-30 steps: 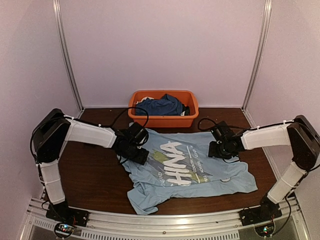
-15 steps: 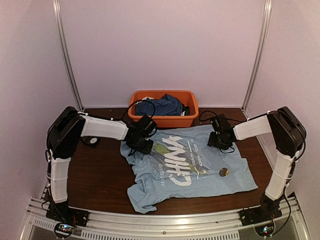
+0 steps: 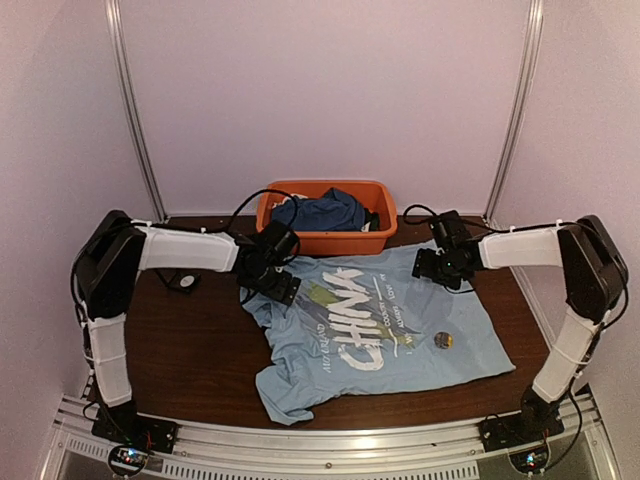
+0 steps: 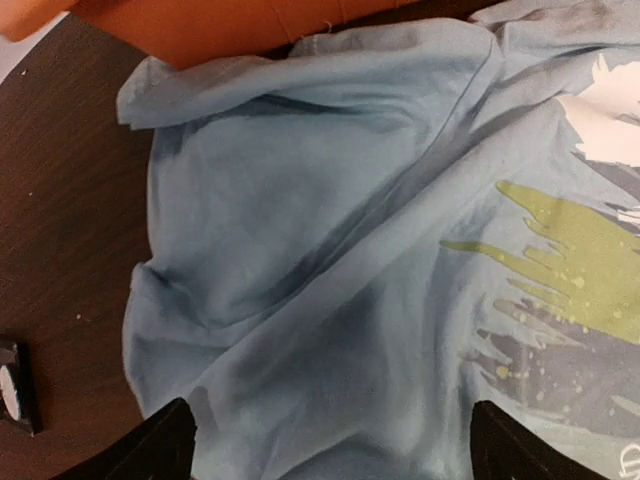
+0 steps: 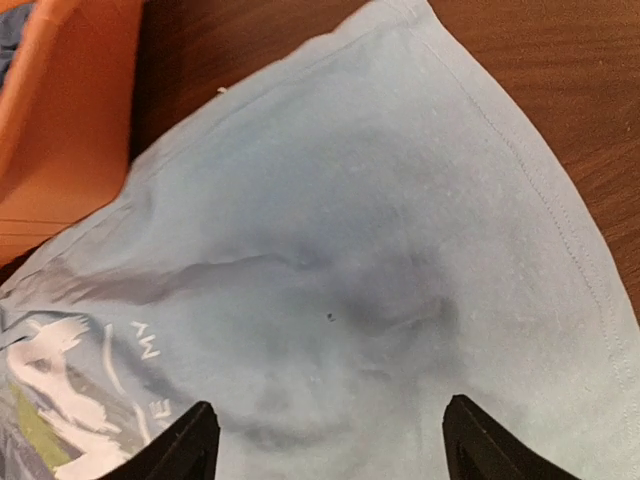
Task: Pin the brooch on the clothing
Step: Move the clothing with brooches to the center of the board, then pick up the brooch from the brooch box.
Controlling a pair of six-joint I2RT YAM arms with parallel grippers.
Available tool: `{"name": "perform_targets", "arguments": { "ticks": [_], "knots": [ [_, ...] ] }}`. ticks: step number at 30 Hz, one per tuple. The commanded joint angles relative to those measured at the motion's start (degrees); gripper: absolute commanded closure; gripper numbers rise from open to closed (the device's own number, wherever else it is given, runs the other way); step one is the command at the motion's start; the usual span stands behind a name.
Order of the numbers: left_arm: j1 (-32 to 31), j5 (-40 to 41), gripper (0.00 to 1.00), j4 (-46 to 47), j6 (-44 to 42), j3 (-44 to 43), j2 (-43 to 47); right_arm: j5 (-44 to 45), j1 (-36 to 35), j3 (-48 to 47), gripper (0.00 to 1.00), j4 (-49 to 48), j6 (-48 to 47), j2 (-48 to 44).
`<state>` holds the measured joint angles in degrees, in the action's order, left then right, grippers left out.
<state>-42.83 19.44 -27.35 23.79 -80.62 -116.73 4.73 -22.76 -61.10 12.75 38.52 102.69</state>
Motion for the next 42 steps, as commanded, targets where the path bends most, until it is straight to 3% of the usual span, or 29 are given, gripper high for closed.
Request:
{"name": "perform_targets", "arguments": {
  "ticks": [1, 5, 9, 14, 18, 26, 36, 42],
  "knots": [
    [0.35, 1.70, 0.02, -0.19, 3.51, 5.99, 12.57, -4.26, -1.93, 1.55, 0.13, 2.48, -2.66, -11.53],
    [3.76, 2.55, 0.02, -1.05, 8.16, 11.49, 19.68, -4.64, -6.15, 3.23, 0.07, 3.66, -4.81, -18.27],
    [12.25, 0.71, 0.02, 0.39, 10.62, 17.14, 23.42, -3.97, -11.20, 4.84, 0.07, 3.47, -5.93, -22.05],
    [21.09, -2.15, 0.02, 2.33, 11.01, 19.34, 23.46, -1.11, -16.45, 5.29, 0.08, 4.00, -6.87, -22.72],
    [24.71, -0.08, 0.02, 1.52, 9.30, 16.25, 20.43, -0.71, -18.99, 5.72, 0.10, 3.72, -6.51, -22.17],
    [28.21, -1.16, 0.06, -1.12, 6.34, 7.67, 10.89, 1.20, -22.67, 5.65, 0.11, 4.25, -6.26, -21.87],
    [31.02, -5.12, 0.17, 0.37, 6.71, 8.56, 8.35, 1.45, -23.53, 5.69, 0.13, 4.66, -6.33, -21.69],
    [31.05, -5.03, 0.18, 0.46, 6.71, 8.90, 6.85, 1.25, -23.90, 5.38, 0.14, 4.82, -6.09, -21.33]
  ]
}}
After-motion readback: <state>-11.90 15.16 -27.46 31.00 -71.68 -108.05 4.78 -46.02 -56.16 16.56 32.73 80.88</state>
